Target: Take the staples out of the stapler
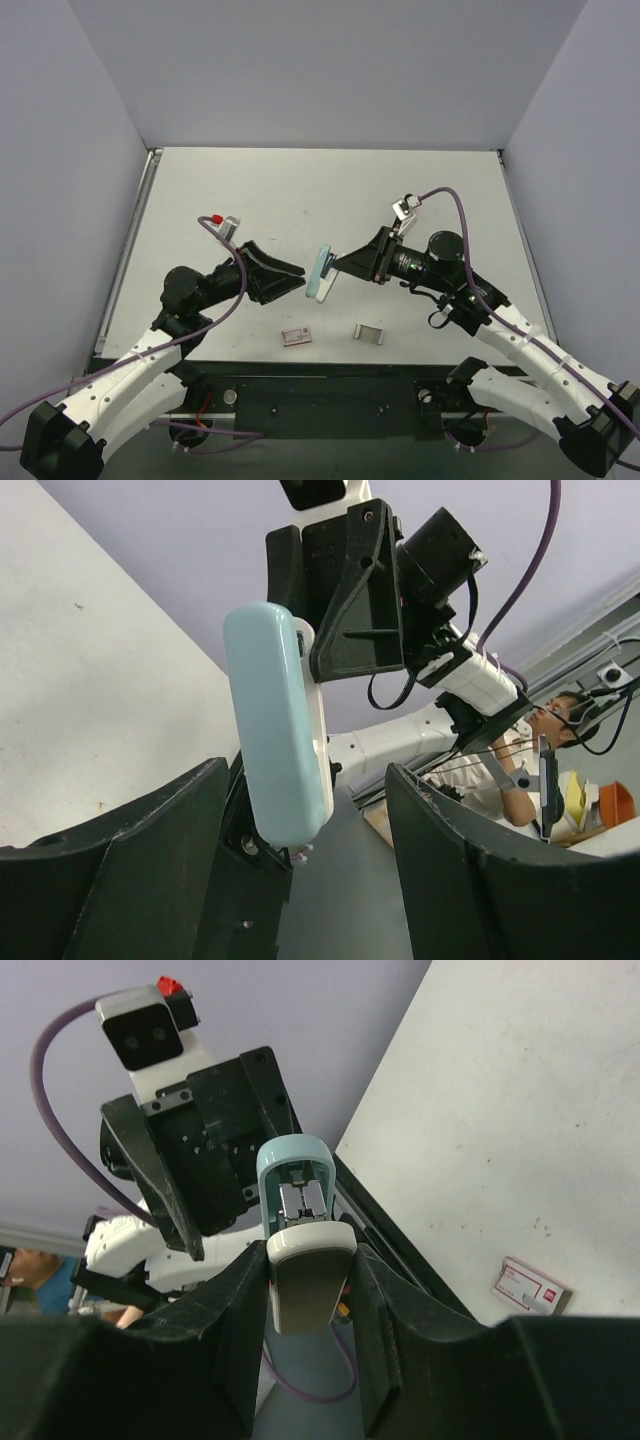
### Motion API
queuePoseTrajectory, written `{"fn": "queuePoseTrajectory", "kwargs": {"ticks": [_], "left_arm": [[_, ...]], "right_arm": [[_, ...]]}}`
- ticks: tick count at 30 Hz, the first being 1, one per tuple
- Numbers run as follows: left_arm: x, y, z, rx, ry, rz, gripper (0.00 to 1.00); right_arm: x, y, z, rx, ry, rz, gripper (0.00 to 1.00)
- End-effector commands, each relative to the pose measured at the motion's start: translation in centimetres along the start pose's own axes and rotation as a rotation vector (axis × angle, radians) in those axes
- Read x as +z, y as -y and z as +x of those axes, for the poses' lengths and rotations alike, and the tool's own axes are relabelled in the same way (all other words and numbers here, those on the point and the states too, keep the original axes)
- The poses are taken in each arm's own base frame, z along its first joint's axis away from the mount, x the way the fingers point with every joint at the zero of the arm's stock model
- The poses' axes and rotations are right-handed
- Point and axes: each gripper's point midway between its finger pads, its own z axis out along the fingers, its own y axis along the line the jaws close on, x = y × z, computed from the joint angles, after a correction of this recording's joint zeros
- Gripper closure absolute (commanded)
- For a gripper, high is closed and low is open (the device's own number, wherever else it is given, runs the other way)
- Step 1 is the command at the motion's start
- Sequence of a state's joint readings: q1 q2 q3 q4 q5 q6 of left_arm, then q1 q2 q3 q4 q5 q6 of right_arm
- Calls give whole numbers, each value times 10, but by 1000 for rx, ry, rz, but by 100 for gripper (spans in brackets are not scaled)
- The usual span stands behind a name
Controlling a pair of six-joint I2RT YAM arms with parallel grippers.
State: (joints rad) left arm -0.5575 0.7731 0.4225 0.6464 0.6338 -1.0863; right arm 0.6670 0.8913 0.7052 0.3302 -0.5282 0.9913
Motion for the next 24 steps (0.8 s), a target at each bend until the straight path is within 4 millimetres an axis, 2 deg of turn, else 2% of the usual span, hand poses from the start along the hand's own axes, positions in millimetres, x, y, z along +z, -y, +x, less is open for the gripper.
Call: {"fn": "queuePoseTrajectory", "kwargs": {"ticks": [1,8,13,19,24], "left_arm": [[-1,24,0,83,-38,80,26],[-3,27,12,69,-73,134,26],[-1,31,16,72,-93,147,26],[-2,38,17,74,-98,158,25],[-3,44,16,79,-97,163,25]], "right_arm": [[-18,-40,5,-115,-92,-103,94],[-23,-55,17,-206,-189,-139,92],[-17,-64,33,-269,-258,-148,92],[-10,-66,44,-303,-296,-144,92],[-7,-63,45,-313,-301,-133,93]]}}
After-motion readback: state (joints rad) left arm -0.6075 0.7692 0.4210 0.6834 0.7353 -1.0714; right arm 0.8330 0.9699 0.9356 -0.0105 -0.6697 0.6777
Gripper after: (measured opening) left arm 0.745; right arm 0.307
